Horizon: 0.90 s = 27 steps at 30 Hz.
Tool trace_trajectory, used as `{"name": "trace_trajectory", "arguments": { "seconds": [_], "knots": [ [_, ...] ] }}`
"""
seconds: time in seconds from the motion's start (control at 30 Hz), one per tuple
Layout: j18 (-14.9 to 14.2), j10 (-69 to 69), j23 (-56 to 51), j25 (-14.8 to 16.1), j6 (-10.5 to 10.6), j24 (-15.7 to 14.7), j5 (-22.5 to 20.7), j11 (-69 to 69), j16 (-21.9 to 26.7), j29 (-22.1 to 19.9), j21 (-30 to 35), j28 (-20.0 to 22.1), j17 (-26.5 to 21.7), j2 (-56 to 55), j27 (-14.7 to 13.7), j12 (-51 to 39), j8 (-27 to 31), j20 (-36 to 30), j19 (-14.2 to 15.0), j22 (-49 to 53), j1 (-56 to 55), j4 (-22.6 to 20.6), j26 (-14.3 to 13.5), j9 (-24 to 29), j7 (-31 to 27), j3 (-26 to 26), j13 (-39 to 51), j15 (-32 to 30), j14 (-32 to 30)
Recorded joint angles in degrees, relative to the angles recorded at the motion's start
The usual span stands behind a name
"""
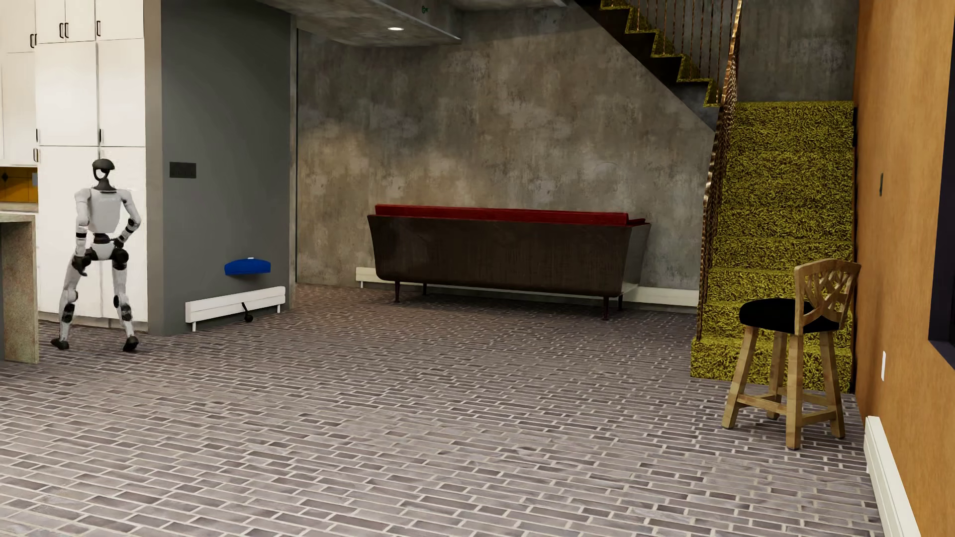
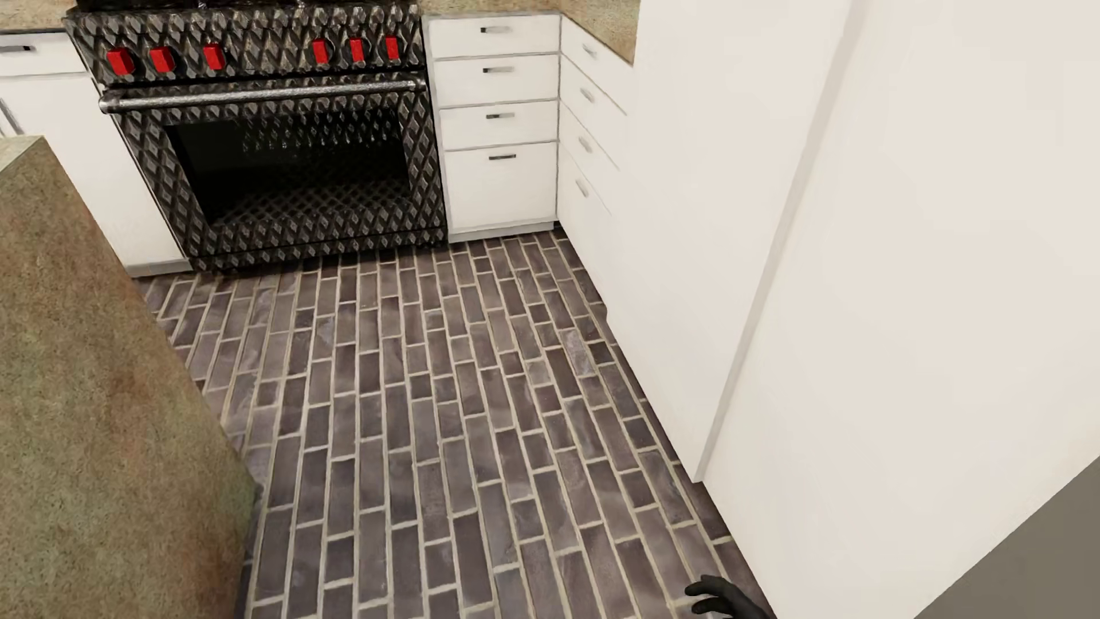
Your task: Head to stool
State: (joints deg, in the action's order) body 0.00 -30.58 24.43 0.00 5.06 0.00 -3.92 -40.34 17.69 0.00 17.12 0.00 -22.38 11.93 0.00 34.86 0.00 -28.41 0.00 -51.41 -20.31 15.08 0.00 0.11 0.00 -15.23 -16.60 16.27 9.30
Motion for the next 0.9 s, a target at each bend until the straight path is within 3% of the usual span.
{"name": "trace_trajectory", "arguments": {
  "seconds": [0.07, 0.13, 0.2, 0.27, 0.33, 0.43, 0.47, 0.5, 0.67, 0.8, 0.9],
  "knots": [
    [0.00, -10.64, 3.18, 0.00, -0.53, 0.00, 5.26, -3.72, -0.80, 0.00, -2.31, 0.00, 2.05, 0.22, 0.00, -0.90, 0.00, -2.18, 0.00, -2.17, -3.40, -0.59, 0.00, -1.63, 0.00, -0.54, -2.78, -3.17, -11.42],
    [0.00, -17.21, 15.27, 0.00, -0.92, 0.00, 6.91, -10.28, -0.18, 0.00, 2.00, 0.00, 3.90, -1.36, 0.00, -5.29, 0.00, -1.64, 0.00, -5.18, -3.08, -1.47, 0.00, -0.13, 0.00, 0.74, -1.03, -11.16, -7.74],
    [0.00, -17.39, 23.75, 0.00, -1.22, 0.00, 8.52, -13.86, 0.67, 0.00, 9.19, 0.00, 3.36, -6.72, 0.00, -8.61, 0.00, -0.67, 0.00, -1.76, 1.04, -1.98, 0.00, 1.16, 0.00, 1.06, 0.03, -23.93, -2.11],
    [0.00, -15.60, 27.57, 0.00, -0.78, 0.00, 8.05, -10.14, 2.62, 0.00, 11.07, 0.00, 2.80, -9.83, 0.00, -10.79, 0.00, 2.02, 0.00, 3.97, 4.86, -1.53, 0.00, 2.23, 0.00, 4.43, -1.57, -30.77, 0.26],
    [0.00, -14.18, 27.28, 0.00, -1.25, 0.00, 8.57, -9.80, 4.77, 0.00, 9.38, 0.00, 1.25, -14.07, 0.00, -12.15, 0.00, 7.59, 0.00, 9.02, 7.50, -2.15, 0.00, 2.11, 0.00, 5.78, -4.91, -45.56, 2.41],
    [0.00, -13.43, 26.46, 0.00, -2.43, 0.00, 9.87, -5.82, 6.06, 0.00, 7.01, 0.00, -0.52, -14.70, 0.00, -12.38, 0.00, 19.82, 0.00, 10.29, 11.30, -2.84, 0.00, 1.54, 0.00, 6.95, -7.10, -46.27, 4.92],
    [0.00, -13.57, 23.88, 0.00, -2.99, 0.00, 10.06, -3.94, 6.56, 0.00, 9.50, 0.00, -2.07, -14.14, 0.00, -12.54, 0.00, 23.05, 0.00, 9.97, 12.09, -2.74, 0.00, 1.70, 0.00, 7.77, -7.40, -46.27, 5.55],
    [0.00, -13.64, 25.39, 0.00, -3.48, 0.00, 10.63, -2.92, 6.97, 0.00, 6.98, 0.00, -1.42, -15.07, 0.00, -13.15, 0.00, 25.92, 0.00, 9.03, 12.58, -2.77, 0.00, 1.45, 0.00, 7.66, -6.98, -46.35, 6.47],
    [0.00, -14.61, 23.23, 0.00, -3.22, 0.00, 10.31, 0.55, 9.41, 0.00, 4.16, 0.00, -2.54, -18.21, 0.00, -14.34, 0.00, 23.52, 0.00, 5.84, 14.24, -1.62, 0.00, 1.81, 0.00, 10.57, -5.19, -39.00, 9.94],
    [0.00, -14.61, 21.21, 0.00, -3.09, 0.00, 9.67, 3.14, 8.84, 0.00, 3.05, 0.00, -2.16, -20.88, 0.00, -13.89, 0.00, 21.64, 0.00, 8.27, 14.50, -0.24, 0.00, 2.59, 0.00, 12.65, -4.48, -31.65, 8.96],
    [0.00, -12.70, 21.23, 0.00, -2.92, 0.00, 8.80, 2.79, 8.19, 0.00, 3.77, 0.00, -1.55, -25.70, 0.00, -14.68, 0.00, 19.36, 0.00, 9.44, 15.51, 0.18, 0.00, 3.38, 0.00, 13.46, -4.10, -29.84, 8.60]
  ]
}}
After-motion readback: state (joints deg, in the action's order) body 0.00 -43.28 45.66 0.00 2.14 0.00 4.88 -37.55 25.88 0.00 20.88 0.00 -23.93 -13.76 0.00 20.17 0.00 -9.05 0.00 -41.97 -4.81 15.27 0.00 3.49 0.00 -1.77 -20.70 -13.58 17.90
